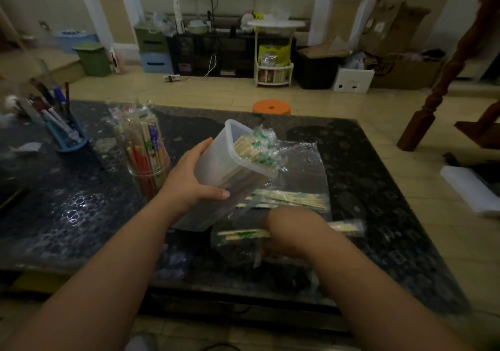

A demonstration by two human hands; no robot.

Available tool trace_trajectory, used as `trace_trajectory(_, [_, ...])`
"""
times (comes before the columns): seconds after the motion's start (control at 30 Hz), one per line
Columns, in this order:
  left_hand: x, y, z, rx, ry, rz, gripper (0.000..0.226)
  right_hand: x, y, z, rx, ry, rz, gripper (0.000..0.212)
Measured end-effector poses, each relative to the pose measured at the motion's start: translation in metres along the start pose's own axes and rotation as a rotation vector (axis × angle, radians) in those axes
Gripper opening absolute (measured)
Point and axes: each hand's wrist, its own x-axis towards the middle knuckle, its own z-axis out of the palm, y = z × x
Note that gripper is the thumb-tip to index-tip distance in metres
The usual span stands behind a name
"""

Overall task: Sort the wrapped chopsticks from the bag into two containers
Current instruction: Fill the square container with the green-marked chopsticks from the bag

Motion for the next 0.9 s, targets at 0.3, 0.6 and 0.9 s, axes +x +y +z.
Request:
trace_trajectory(0.3, [0.001, -0.002, -0.004, -0.026, 0.018, -0.002, 0.124, -0.030, 0.000, -0.041, -0.078, 0.847, -0.116, 0.029])
trace_trajectory(0.6, [0.002, -0.003, -0.002, -0.003, -0.020, -0.002, 0.122, -0.028, 0.022, -0.044, 0.126, 1.247, 0.061, 0.022])
trace_trajectory(0.9, [0.001, -0.002, -0.002, 0.041, -0.019, 0.006, 0.124, -0.027, 0.008, -0.058, 1.112, 1.409, -0.056, 0.012])
